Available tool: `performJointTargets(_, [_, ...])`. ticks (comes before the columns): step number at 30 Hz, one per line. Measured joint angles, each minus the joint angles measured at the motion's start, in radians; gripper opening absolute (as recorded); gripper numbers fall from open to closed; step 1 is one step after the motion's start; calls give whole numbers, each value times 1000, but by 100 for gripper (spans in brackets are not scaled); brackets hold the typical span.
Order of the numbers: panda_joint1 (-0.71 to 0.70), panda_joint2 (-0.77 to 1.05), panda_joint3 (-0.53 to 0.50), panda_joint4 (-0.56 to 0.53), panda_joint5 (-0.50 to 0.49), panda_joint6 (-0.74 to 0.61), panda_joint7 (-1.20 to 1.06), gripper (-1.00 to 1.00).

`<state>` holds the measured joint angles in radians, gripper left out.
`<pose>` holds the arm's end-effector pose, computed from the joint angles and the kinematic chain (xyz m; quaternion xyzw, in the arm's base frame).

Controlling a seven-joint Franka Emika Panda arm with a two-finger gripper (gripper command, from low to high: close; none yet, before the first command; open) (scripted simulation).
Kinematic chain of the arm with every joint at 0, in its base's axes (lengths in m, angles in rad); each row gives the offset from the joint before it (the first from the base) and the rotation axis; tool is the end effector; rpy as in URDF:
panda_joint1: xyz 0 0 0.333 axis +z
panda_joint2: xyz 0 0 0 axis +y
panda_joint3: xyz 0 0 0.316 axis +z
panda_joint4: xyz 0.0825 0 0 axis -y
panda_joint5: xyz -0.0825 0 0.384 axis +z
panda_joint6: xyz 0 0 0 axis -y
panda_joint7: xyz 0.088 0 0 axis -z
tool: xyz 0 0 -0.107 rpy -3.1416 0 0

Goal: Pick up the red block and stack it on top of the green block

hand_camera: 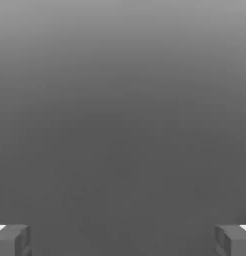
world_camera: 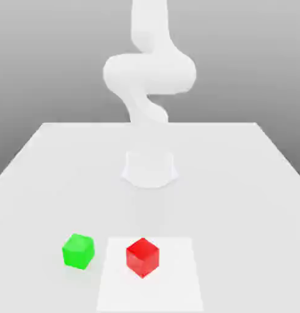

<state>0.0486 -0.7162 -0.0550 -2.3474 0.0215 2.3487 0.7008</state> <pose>0.3800 -0.0089 0.6614 -0.8767 0.3283 -0.3196 0.1466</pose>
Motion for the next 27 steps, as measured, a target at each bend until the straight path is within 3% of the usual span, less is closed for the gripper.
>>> performJointTargets(12, [189,466,-193,-245,108,255,-528,0])
performJointTargets(21, [188,754,-213,-399,22,445,-756,0])
performJointTargets(27, [158,895,-155,-381,126,560,-845,0])
